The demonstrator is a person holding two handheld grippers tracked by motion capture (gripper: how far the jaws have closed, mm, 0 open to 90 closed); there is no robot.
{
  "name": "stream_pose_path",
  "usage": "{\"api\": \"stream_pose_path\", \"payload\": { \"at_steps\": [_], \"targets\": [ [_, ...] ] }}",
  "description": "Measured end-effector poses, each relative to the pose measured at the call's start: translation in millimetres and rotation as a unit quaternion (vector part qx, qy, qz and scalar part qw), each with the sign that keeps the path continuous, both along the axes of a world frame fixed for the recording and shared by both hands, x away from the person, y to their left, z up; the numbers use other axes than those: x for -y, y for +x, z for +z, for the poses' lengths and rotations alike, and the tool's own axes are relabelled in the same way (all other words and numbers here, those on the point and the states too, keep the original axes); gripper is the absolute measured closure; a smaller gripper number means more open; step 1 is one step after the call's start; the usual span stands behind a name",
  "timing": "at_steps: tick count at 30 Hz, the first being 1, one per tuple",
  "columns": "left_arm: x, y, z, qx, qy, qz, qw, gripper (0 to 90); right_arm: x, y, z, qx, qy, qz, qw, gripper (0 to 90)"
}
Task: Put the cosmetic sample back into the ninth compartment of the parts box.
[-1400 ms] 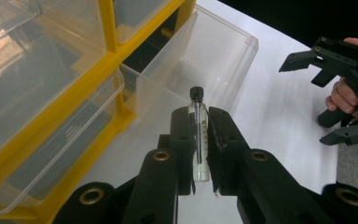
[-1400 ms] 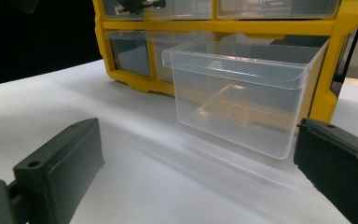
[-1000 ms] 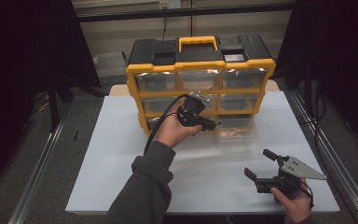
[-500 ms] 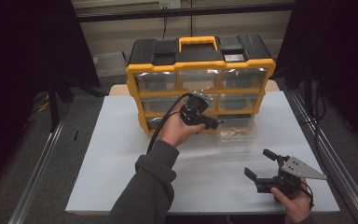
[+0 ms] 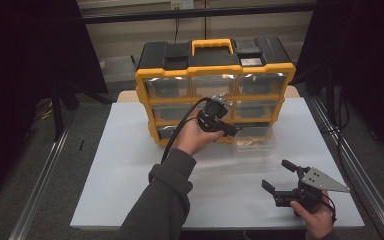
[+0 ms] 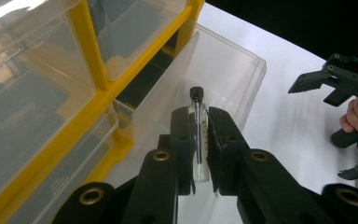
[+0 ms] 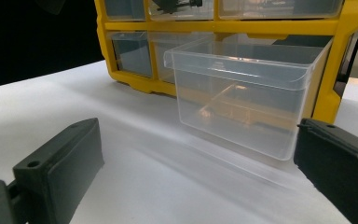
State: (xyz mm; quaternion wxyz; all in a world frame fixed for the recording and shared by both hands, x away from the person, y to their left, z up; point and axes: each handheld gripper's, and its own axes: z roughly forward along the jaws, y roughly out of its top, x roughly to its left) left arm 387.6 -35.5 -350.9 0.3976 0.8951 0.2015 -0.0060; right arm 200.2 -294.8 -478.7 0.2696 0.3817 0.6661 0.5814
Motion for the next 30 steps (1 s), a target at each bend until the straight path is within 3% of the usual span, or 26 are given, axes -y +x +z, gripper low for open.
{"api": "stream_pose_path", "payload": {
  "at_steps": [30],
  "targets": [
    [22.9,1.4,-5.9,0.005,0.009,-0.004,0.9999,81.1,-0.4,0.3,0.1,0.000,0.000,0.001,1.0000,0.4]
  ]
}}
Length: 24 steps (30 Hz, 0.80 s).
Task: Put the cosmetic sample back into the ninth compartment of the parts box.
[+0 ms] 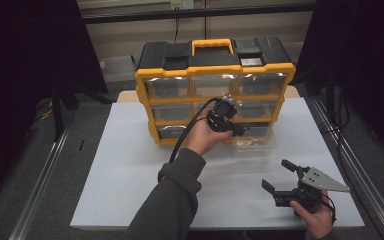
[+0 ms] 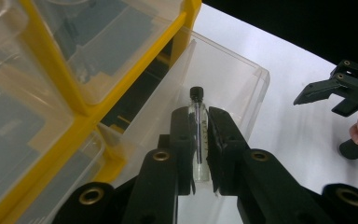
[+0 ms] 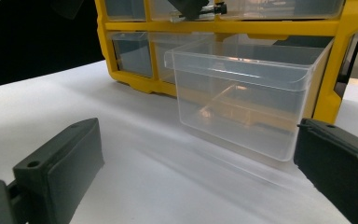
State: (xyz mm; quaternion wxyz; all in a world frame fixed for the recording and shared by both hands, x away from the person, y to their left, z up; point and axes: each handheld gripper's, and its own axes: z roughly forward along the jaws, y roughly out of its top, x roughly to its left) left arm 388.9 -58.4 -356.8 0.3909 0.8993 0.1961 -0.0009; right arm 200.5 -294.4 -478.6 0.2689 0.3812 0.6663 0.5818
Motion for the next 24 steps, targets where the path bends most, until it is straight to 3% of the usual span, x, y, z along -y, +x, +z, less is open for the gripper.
{"api": "stream_pose_path", "payload": {
  "at_steps": [24],
  "targets": [
    [16.2,0.9,-9.1,-0.006,0.000,-0.007,1.0000,81.1,-0.7,0.0,0.1,0.000,0.000,0.003,1.0000,0.4]
  ]
}}
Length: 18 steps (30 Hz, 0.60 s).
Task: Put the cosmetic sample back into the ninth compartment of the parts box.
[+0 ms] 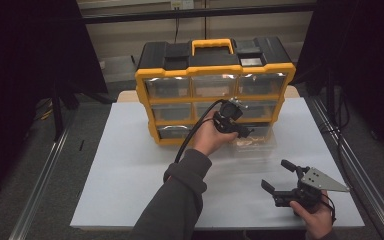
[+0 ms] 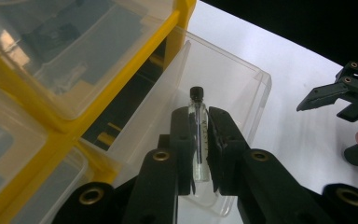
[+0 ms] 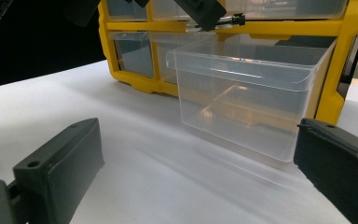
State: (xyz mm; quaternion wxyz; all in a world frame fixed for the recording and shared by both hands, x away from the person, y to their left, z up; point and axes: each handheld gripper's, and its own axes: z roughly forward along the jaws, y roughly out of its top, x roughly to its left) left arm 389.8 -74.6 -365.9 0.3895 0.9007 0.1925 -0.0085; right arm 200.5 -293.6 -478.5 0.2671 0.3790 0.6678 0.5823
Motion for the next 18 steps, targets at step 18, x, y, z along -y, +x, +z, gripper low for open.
{"api": "stream_pose_path", "payload": {
  "at_steps": [18],
  "targets": [
    [5.8,1.1,-6.9,0.008,0.003,0.000,1.0000,80.7,1.1,0.1,0.5,0.002,0.000,0.000,1.0000,0.5]
  ]
}}
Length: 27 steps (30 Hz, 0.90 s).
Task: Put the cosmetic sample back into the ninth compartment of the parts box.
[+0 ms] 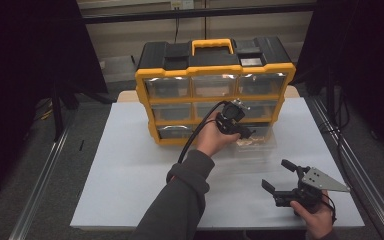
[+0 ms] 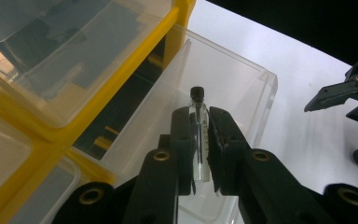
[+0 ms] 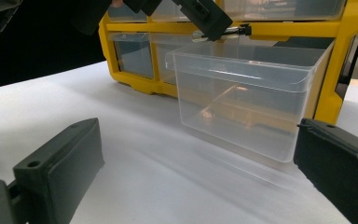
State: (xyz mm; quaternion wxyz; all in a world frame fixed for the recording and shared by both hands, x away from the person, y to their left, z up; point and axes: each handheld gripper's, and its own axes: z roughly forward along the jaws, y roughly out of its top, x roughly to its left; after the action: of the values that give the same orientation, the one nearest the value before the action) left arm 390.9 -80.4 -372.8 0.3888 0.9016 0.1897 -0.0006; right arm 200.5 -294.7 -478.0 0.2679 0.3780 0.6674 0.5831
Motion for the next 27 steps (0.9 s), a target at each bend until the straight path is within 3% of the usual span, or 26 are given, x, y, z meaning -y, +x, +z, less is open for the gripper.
{"api": "stream_pose_path", "payload": {
  "at_steps": [18,27],
  "targets": [
    [-1.2,1.6,-3.8,-0.002,-0.004,0.007,1.0000,80.3,-0.2,0.4,-0.2,0.000,0.000,0.002,1.0000,0.8],
    [-6.6,0.7,-2.9,-0.006,-0.020,0.008,0.9998,72.8,-0.2,0.6,-0.3,0.000,0.000,0.001,1.0000,0.8]
  ]
}}
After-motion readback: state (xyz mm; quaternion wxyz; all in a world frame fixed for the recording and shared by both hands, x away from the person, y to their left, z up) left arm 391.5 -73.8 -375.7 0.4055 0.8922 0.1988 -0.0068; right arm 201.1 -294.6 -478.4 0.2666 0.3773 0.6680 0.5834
